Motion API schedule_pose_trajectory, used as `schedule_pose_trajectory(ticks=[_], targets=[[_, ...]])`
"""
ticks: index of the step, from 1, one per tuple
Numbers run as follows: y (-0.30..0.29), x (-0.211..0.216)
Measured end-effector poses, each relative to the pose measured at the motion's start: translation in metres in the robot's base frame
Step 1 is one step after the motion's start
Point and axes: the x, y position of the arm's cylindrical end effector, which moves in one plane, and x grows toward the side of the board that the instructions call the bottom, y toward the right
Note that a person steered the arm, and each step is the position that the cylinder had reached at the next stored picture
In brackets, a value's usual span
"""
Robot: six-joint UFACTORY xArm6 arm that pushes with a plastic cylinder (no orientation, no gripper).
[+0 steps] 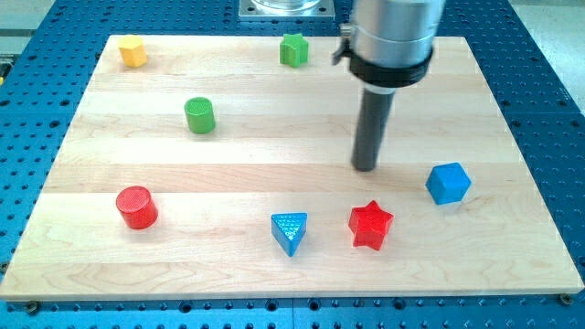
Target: Put the red star and cube parallel to each other
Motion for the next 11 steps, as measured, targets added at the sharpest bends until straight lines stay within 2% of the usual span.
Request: schedule_pose_trajectory(ticks=[1,2,3,4,5,7,8,9,10,11], targets=[[0.034,0.042],[0.032,0.121],[-0.005,0.140],[-0.061,0.101],[-0.078,0.039],[-0.041,-0.049],[0.031,-0.063],[0.120,-0.018],[0.117,0.046],[0.103,0.058]])
